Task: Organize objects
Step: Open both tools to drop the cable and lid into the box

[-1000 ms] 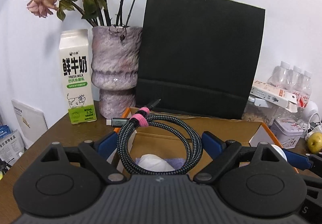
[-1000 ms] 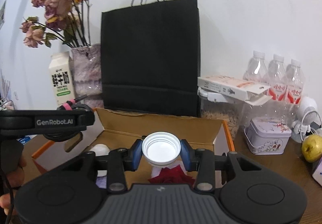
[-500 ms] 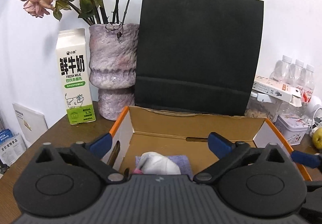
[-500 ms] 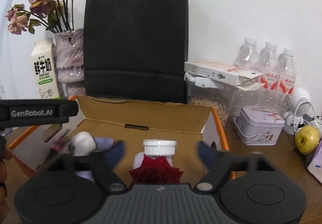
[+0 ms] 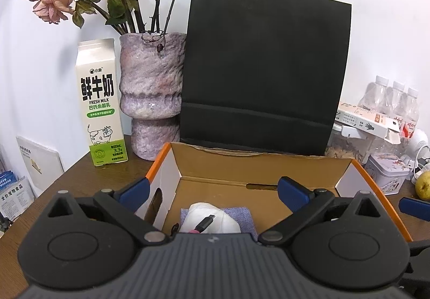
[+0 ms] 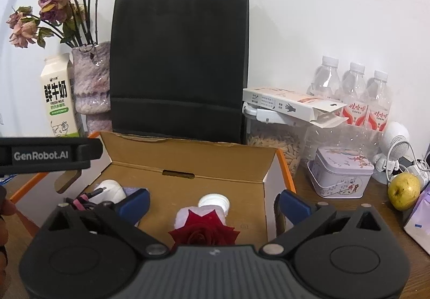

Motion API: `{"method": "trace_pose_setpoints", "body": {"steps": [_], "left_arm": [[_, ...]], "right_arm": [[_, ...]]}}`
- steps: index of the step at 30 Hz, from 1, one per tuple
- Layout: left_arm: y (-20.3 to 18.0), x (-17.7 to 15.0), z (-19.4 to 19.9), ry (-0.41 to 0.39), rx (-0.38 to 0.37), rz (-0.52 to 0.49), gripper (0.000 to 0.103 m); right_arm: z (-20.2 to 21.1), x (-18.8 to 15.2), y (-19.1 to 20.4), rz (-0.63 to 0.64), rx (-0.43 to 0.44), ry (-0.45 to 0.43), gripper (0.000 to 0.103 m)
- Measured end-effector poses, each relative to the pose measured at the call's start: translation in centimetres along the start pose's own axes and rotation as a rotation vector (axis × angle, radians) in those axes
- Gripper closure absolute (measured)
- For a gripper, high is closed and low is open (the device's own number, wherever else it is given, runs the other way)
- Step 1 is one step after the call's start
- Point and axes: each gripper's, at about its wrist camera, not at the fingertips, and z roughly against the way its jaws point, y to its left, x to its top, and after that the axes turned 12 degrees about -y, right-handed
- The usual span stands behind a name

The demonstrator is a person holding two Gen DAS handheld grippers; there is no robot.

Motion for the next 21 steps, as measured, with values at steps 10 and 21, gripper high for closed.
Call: {"method": "trace_pose_setpoints", "body": {"steps": [10,21], "left_arm": [[0.1,0.4,0.8,0.005,-0.001,0.005,0.0],[0.2,0.9,3.2,-0.022,-0.005,0.006,0.0]], "right_arm": [[1.5,0.7,0.6,0.019,0.018,-0.013,0.0],[4.1,1.7,1.5,0.041,0.042,-0.05,0.0]]}}
